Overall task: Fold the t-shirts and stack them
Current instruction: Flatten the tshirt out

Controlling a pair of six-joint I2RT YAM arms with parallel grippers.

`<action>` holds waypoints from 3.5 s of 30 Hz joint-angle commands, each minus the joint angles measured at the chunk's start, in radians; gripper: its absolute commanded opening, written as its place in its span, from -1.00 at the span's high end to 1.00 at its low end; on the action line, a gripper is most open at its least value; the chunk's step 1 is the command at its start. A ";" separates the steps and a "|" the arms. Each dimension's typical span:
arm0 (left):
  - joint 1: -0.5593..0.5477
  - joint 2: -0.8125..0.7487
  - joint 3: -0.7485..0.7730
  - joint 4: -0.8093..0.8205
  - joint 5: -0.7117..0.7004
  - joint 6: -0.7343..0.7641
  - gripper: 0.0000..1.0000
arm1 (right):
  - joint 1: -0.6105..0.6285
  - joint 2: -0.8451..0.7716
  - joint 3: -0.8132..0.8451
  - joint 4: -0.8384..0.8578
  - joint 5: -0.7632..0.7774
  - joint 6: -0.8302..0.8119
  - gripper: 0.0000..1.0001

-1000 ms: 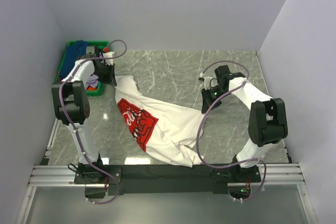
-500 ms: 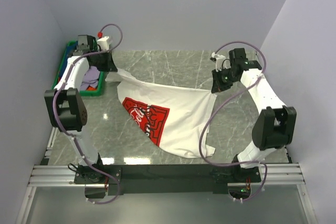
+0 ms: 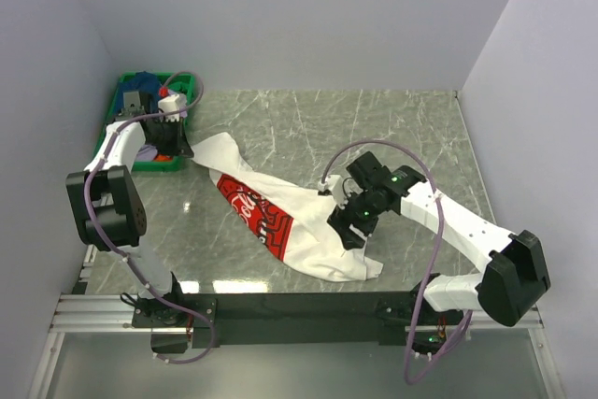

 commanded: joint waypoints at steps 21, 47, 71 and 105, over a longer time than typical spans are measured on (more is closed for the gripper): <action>-0.003 -0.007 0.010 0.013 -0.002 0.038 0.99 | 0.096 0.171 0.041 0.059 0.102 0.149 0.09; -0.005 0.013 0.015 0.023 -0.006 0.041 0.99 | 0.162 0.363 0.043 0.125 0.122 0.178 0.26; 0.009 0.011 0.099 -0.019 0.022 0.030 0.99 | 0.078 0.177 0.162 0.058 0.263 0.180 1.00; 0.027 -0.730 0.245 -0.059 -0.052 -0.039 0.99 | -0.432 -0.285 0.805 -0.024 0.661 -0.172 1.00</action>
